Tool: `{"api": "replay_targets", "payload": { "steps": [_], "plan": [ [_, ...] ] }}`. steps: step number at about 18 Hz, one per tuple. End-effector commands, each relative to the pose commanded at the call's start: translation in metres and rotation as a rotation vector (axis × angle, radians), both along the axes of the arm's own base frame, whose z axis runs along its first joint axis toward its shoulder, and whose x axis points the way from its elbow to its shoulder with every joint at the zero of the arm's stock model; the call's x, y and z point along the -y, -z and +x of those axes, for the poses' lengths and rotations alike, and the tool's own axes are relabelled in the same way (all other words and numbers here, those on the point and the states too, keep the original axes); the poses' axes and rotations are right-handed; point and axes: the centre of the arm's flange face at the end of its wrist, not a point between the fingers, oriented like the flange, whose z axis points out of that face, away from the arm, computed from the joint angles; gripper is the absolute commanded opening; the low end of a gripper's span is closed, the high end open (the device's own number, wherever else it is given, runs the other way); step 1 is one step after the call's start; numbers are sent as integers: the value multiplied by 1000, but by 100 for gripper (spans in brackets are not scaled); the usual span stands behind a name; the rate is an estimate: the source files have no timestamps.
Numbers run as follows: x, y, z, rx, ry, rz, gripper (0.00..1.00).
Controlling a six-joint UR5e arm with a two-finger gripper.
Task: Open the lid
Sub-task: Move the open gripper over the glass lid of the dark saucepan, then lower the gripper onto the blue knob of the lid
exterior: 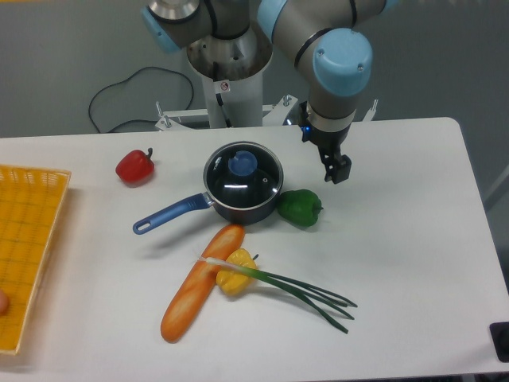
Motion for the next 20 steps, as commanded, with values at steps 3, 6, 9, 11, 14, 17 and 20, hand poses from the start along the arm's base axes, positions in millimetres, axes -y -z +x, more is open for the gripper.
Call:
{"api": "replay_targets", "payload": {
  "steps": [3, 6, 9, 11, 14, 17, 20],
  "plan": [
    [-5, 0, 7, -4, -77, -12, 100],
    [-8, 2, 10, -9, -119, -13, 100],
    [-14, 9, 20, -4, -201, -25, 100],
    [-14, 29, 38, 32, -273, -22, 100],
    [-15, 34, 51, 22, -375, 47, 100],
    [-16, 36, 63, 46, -391, 74, 100],
    [-13, 33, 74, 63, -417, 105, 100]
  ]
}}
